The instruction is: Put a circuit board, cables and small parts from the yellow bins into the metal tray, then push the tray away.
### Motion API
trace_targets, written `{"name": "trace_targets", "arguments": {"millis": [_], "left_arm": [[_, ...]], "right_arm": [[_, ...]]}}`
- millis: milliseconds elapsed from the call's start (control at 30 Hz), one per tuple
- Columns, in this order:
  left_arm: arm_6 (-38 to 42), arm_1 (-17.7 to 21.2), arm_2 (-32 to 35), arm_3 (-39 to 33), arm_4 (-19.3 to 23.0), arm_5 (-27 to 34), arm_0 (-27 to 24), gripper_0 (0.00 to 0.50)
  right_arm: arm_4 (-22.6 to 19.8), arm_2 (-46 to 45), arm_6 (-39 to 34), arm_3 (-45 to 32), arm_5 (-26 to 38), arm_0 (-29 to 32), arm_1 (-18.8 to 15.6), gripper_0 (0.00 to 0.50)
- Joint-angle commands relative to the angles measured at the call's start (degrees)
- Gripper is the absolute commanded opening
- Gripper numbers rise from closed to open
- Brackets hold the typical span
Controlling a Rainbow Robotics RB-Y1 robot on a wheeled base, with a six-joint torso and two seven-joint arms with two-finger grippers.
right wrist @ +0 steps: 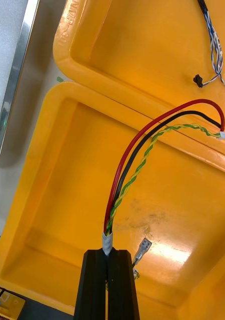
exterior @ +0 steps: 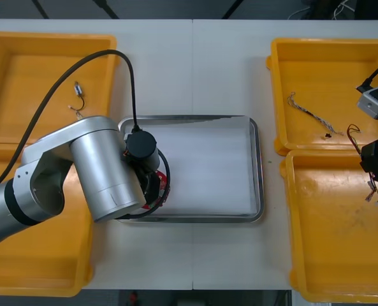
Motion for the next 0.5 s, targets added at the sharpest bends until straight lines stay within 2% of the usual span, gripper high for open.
{"name": "trace_targets", "arguments": {"millis": [33, 500], "left_arm": [[0.33, -2.03, -0.49, 1.45, -2.01, -0.48, -2.37, 0.0], [-0.38, -2.29, -1.98, 4.43, -3.77, -3.38, -2.37, 0.0]], "right_arm": [[0.01, -0.97, 1.55, -0.4, 0.21, -1.5, -2.19, 0.0], [0.01, -0.97, 1.55, -0.4, 0.21, -1.5, -2.19, 0.0]]}}
